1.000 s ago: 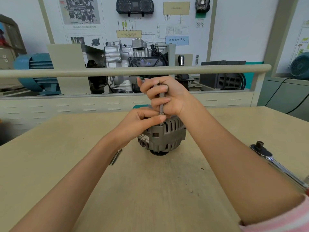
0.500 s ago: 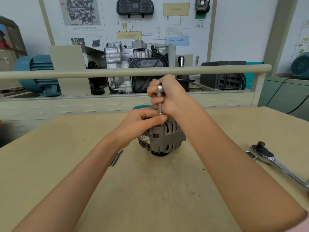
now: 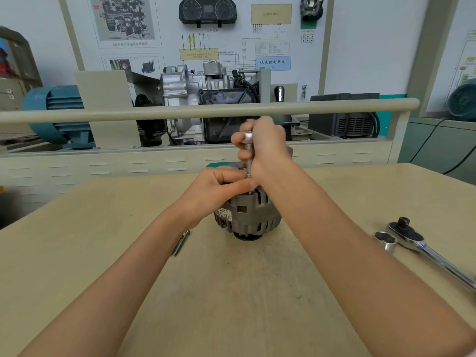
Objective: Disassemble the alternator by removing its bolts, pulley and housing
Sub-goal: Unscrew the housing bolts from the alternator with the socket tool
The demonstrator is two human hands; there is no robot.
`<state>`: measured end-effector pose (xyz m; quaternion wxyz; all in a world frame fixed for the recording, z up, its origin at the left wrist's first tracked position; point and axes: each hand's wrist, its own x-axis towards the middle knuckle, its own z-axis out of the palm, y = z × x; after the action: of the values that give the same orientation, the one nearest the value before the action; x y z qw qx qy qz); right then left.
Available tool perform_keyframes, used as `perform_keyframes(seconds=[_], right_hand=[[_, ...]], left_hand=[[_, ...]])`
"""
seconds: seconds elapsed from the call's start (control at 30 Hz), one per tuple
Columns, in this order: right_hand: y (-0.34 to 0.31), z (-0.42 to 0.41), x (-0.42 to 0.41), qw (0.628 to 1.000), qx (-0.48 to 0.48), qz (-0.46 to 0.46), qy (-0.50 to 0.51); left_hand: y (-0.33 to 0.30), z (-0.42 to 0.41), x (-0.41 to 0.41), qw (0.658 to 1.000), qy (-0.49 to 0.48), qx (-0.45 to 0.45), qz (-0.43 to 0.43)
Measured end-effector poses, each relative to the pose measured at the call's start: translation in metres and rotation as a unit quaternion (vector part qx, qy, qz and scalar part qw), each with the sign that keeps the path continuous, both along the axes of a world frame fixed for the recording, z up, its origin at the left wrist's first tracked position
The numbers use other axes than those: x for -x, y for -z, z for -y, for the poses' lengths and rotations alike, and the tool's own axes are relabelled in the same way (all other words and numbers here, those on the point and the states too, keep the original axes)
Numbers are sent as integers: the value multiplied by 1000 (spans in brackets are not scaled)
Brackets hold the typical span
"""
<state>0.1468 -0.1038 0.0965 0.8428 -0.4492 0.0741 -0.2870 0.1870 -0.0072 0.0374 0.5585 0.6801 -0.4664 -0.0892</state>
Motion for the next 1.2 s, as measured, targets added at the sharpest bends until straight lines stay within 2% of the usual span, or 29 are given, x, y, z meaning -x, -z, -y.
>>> perform_keyframes(seconds=[0.07,0.1,0.17,0.27,0.33,0.4,0.5,0.57,0.63,0.7,0.77,0.83,0.9,0.97,1.03,1.1,1.2], right_hand=[[6,-9,-3,990,2,44,136],[7,-12,-4,986,-2,60,157],[5,-11,-4,991,5,45,127],[-2,4,-1,998,-2,-15,-59],[-4,17,-2,971,-31,-35,-235],[-6,25,-2,934,-35,-45,-352],[-7,26,-4,905,-16,-46,-422],[-6,25,-4,902,-22,-36,-430],[-3,26,0,914,-39,-14,-404],[-1,23,4,945,-71,19,-318],[4,16,4,986,-92,31,-134],[9,10,-2,995,-65,32,65],[7,7,-5,993,-47,21,109],[5,11,-4,999,-33,7,29],[2,21,-1,989,-57,-1,-136],[2,32,-3,951,-89,8,-296],[9,44,-5,903,-140,29,-404]], left_hand=[[2,2,-3,1000,-12,5,10],[3,1,-4,1000,-12,4,9],[2,0,-5,1000,0,-4,-3],[-1,-3,-6,999,38,-23,-24],[-2,-2,-6,998,46,-26,-25],[-1,-1,-6,998,44,-26,-22],[-1,-1,-8,999,44,-21,-24],[-1,-1,-9,999,41,-20,-23],[-2,-1,-7,999,39,-19,-24],[-2,0,-5,999,39,-17,-24],[-1,2,-5,999,28,-7,-25],[-1,3,-4,1000,7,-5,-27],[-1,3,-3,999,4,-11,-34],[-1,1,-3,999,14,-14,-43],[-2,1,-4,999,22,-17,-45],[-1,1,-5,998,31,-16,-50],[-2,1,-5,998,39,-23,-52]])
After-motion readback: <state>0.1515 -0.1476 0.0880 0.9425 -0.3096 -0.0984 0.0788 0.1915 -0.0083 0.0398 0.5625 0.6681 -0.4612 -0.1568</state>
